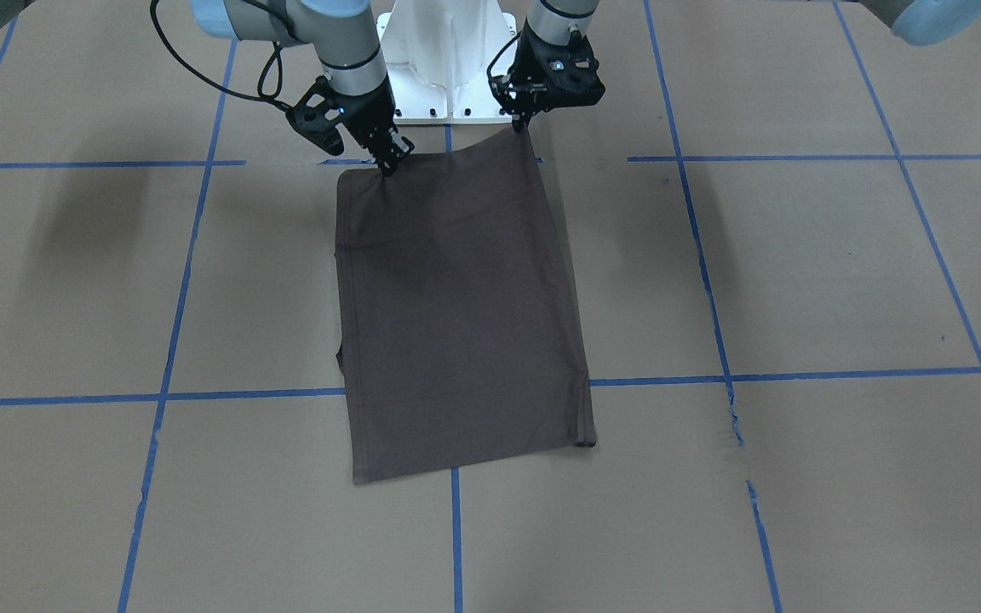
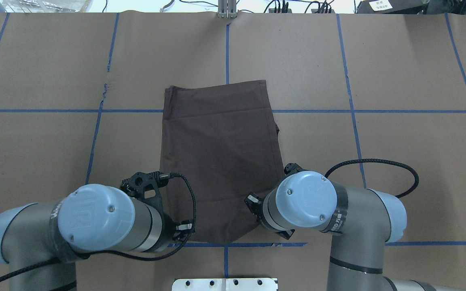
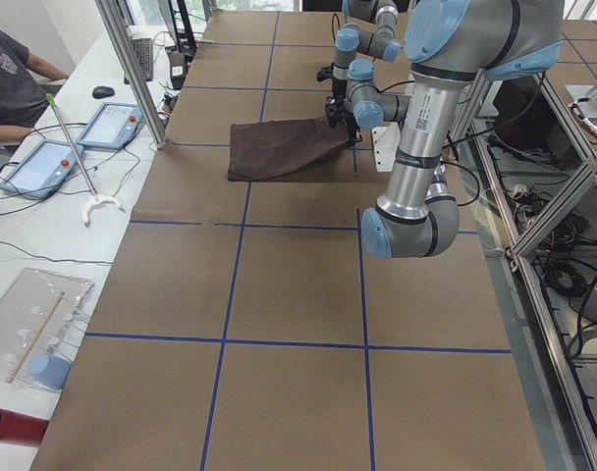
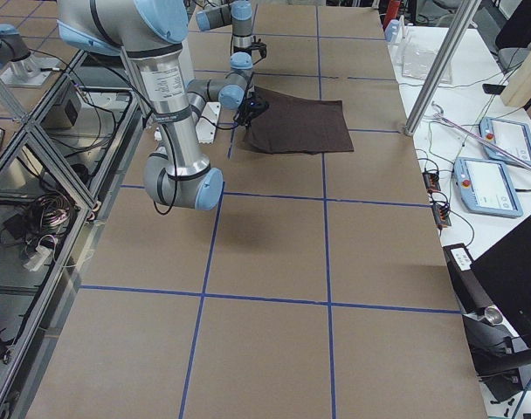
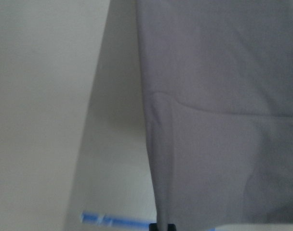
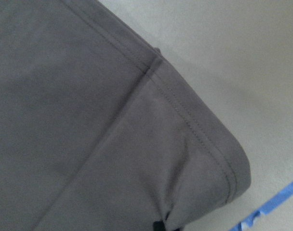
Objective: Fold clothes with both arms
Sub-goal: 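Lift the near edge with both grippers and fold it over toward the far edge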
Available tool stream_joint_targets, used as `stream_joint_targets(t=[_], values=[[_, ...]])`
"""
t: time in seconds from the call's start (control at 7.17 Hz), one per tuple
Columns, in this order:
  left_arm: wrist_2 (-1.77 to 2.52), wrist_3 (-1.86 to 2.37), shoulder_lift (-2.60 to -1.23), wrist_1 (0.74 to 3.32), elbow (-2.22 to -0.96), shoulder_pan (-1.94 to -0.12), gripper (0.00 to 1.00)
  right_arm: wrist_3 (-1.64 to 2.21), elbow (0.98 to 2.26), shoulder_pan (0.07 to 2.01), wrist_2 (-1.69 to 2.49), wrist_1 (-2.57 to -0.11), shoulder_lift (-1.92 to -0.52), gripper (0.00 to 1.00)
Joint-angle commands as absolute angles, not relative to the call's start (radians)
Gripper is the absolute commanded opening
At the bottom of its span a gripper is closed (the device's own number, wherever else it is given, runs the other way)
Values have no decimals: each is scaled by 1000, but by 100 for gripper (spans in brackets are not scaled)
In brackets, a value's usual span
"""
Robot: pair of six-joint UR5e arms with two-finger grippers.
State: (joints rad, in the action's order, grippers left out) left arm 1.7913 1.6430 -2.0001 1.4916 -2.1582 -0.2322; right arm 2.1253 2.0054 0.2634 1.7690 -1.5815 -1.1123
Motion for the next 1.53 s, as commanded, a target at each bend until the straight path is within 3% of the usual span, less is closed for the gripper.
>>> stream_joint_targets(t=[0.0,0.28,0.56,0.98,1.39], values=[[1792,1651,-1999,1396,-2230,-169,0,2129,2075,215,1793,-1583,-1126,0],[1792,1643,-2002,1394,-2223,-185,0,2114,2054,244,1780,-1575,-1117,0],[1792,1629,-2011,1397,-2209,-318,0,2076,1993,401,1786,-1523,-1048,0],[1796,1525,-2072,1419,-2055,-497,0,2034,1667,585,1879,-1437,-838,0],[1796,1522,-2077,1575,-1892,-563,0,2031,1466,626,1899,-1335,-749,0]])
